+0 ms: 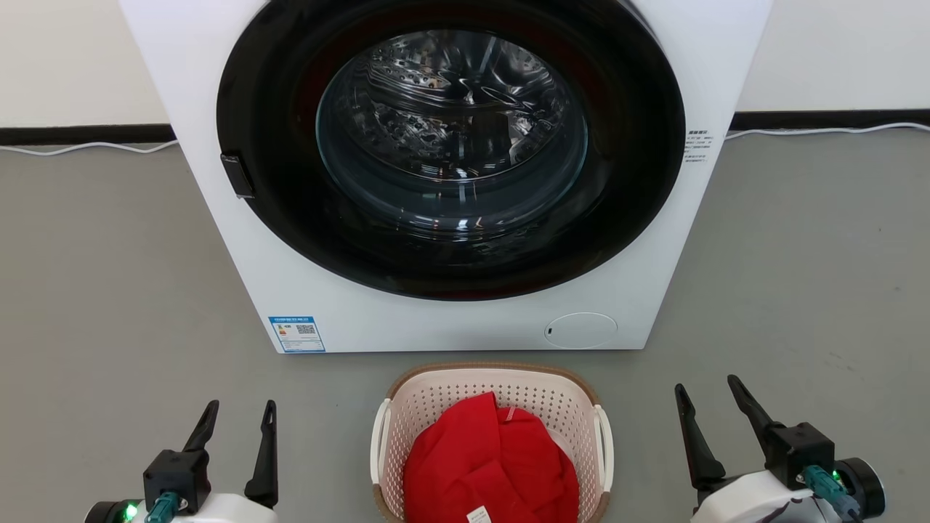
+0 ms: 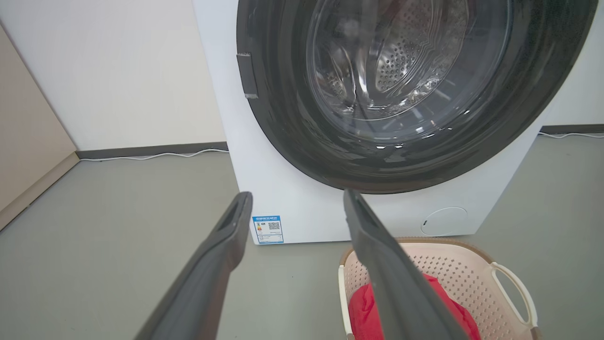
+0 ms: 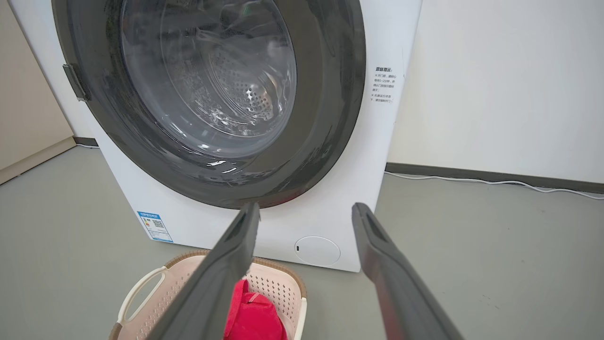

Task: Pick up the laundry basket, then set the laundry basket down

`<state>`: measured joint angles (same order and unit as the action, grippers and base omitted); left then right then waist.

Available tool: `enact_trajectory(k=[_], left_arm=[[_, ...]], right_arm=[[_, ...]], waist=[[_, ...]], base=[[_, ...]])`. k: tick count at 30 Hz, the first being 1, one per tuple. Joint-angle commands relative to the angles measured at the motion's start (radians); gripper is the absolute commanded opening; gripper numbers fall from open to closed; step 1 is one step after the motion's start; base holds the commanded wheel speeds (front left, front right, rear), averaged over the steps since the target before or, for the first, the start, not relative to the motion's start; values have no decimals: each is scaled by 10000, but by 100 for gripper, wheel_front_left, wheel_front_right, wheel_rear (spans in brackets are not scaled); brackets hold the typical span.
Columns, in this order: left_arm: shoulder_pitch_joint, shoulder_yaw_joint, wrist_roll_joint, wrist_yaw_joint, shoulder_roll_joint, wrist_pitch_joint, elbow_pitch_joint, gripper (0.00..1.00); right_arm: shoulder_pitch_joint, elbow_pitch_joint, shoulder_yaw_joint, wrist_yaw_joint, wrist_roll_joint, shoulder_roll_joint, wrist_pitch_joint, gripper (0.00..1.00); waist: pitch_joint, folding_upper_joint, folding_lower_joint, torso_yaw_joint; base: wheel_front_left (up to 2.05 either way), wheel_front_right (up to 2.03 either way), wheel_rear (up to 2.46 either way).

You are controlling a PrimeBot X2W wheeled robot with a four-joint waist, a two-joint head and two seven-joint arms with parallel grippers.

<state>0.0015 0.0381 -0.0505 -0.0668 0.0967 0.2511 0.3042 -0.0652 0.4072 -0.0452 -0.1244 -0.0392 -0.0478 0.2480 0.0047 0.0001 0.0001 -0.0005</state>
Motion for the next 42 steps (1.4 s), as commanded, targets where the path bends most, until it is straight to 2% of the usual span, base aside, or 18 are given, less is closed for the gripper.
enact_trajectory(k=[1, 13, 22, 31, 42], left_arm=[[-307, 391, -2, -58, 67, 107, -206, 100], [-440, 635, 109, -218, -98, 107, -229, 100], [-948, 683, 74, -271, -241, 107, -232, 100], [-2030, 458, -3, -392, -364, 107, 78, 100], [-3807, 176, -253, -533, -435, 107, 1252, 100]], right_arm=[[-424, -172, 210, -63, 105, -25, 137, 100], [-499, -130, 151, -63, 213, -24, 137, 100], [-1000, 166, -4, -63, 491, -24, 137, 100], [-2081, 776, -221, -63, 765, -24, 138, 100], [-3958, 1860, -69, -63, 860, -24, 138, 100]], waist=[[14, -1, 0, -1], [252, -1, 0, 16], [1189, -1, 0, 24], [2688, -1, 0, 80], [4950, -1, 0, 114]], base=[[0, 0, 0], [0, 0, 0], [0, 0, 0], [0, 0, 0], [0, 0, 0]])
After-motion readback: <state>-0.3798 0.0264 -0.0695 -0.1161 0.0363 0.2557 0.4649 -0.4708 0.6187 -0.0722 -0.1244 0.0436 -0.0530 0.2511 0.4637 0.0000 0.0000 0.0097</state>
